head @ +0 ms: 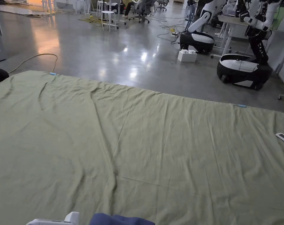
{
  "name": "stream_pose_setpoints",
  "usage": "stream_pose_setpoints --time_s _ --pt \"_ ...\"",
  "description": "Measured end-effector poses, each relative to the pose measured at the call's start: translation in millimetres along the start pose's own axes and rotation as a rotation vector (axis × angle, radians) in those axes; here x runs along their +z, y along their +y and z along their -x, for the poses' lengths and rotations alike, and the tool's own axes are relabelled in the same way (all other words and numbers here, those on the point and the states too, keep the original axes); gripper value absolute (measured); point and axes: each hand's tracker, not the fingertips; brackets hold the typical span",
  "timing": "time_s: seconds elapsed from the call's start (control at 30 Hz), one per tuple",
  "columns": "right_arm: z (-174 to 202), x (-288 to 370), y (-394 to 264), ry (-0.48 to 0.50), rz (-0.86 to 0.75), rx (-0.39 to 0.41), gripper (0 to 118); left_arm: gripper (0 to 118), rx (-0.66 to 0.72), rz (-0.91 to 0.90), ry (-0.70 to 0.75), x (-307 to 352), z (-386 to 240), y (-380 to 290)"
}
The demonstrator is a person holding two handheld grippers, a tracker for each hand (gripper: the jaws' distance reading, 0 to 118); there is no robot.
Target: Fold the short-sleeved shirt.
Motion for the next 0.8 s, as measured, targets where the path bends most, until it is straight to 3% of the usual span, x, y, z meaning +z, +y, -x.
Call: stream_pose_setpoints --time_s 0.13,0.37,0.57,0.8 --pt "3 1 4 -0.003 0.005 0.032 0 27 -0.019 -0.010 -0.013 9 -14 -2" --pt "-6 7 25 0.012 0.003 0.004 0 26 -0.046 -0.016 -0.042 26 -26 4" --pt "-47 24 73 -0.068 -0.124 -0.041 0 26 -0.070 -0.056 -0.021 78 -26 26" --pt "-104 56 145 -0.198 -0.285 -0.083 0 26 -0.100 -0.118 0.138 170 -18 63"
